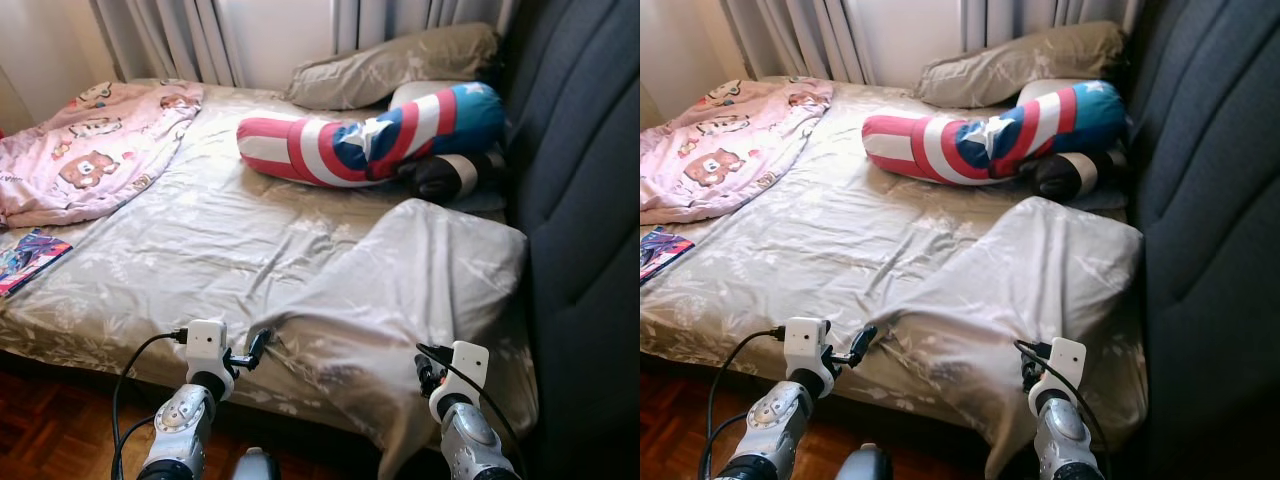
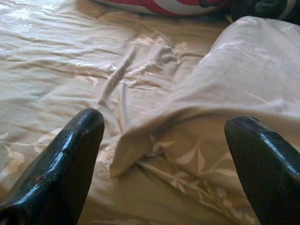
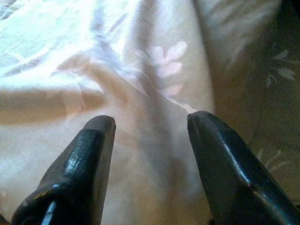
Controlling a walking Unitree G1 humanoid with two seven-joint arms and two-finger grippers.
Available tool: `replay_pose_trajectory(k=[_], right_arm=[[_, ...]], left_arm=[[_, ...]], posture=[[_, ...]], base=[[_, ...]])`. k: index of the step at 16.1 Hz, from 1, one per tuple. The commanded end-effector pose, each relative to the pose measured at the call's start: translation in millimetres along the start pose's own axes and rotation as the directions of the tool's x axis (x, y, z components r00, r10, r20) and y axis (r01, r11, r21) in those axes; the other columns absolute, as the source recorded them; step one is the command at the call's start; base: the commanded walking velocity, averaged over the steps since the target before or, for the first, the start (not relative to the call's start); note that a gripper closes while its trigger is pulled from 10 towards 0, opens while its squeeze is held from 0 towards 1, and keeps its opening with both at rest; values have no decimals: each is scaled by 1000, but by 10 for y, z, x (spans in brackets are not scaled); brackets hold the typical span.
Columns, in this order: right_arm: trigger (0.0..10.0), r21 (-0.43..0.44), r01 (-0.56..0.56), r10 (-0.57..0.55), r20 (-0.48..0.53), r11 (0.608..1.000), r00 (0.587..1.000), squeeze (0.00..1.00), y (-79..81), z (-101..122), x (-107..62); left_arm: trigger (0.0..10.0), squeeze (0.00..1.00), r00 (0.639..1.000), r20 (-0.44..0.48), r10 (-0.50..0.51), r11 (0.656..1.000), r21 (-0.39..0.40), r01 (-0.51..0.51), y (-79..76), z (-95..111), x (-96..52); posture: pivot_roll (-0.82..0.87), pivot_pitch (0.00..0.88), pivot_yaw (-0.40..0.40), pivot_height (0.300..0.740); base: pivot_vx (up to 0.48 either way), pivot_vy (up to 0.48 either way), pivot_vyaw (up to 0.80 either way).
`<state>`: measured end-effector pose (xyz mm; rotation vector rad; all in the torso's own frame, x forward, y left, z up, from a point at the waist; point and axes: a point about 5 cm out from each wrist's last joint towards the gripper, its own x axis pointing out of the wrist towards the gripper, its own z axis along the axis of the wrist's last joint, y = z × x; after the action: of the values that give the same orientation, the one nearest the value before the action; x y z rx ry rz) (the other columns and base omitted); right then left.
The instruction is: Clean up the room
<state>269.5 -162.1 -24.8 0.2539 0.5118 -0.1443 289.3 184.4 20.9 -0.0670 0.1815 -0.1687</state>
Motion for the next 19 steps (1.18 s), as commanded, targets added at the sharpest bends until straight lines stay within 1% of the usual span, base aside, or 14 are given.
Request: replay_pose_trajectory(k=[1, 3, 7, 9, 12, 13, 14, 16, 19], right_arm=[[10000, -2, -16, 16, 4, 1000, 1000, 0, 34, 7, 4], [10000, -6, -27, 28, 9, 1000, 1000, 0, 65, 24, 11], [10000, -15, -24, 24, 19, 1000, 1000, 0, 69, 44, 16], [10000, 50, 52, -54, 39, 997, 998, 0, -42, 84, 19], [10000, 76, 65, -68, 45, 995, 997, 0, -73, 112, 26], [10000, 91, 69, -73, 43, 994, 996, 686, -78, 124, 32], [10000, 98, 71, -75, 37, 993, 997, 1000, -79, 125, 36], [10000, 97, 83, -85, 18, 992, 996, 1000, -77, 126, 45], [10000, 126, 100, -105, 35, 987, 994, 1000, -93, 186, 62]], left_arm=[[10000, 0, 1000, 9, -3, 1000, -4, 3, 10, 21, -2], [10000, 0, 1000, 11, -3, 1000, -5, 3, 12, 21, -4], [10000, 0, 1000, 10, -9, 1000, -8, 9, 2, 24, 4], [10000, 0, 1000, 7, -12, 1000, -25, 13, -28, 22, 19], [10000, 0, 1000, 12, -14, 999, -29, 14, -37, 29, 24], [10000, 0, 1000, 13, -14, 999, -29, 14, -32, 31, 19], [10000, 0, 1000, 13, -14, 1000, -27, 14, -24, 31, 14], [10000, 0, 1000, 8, -18, 1000, -19, 18, 1, 32, 1], [10000, 0, 1000, 9, -23, 1000, -11, 23, 47, 44, -16]], posture=[[47, 57, -1, 657], [47, 57, -1, 657], [41, 68, 0, 657], [39, 87, 3, 657], [45, 114, 15, 657], [52, 124, 25, 657], [55, 127, 30, 657], [64, 142, 42, 657], [72, 155, 56, 657]], base=[[274, 0, 0], [274, 0, 0], [0, 0, 0], [0, 0, 0], [0, 0, 0], [0, 0, 0], [0, 0, 0], [0, 0, 0], [0, 0, 0]])
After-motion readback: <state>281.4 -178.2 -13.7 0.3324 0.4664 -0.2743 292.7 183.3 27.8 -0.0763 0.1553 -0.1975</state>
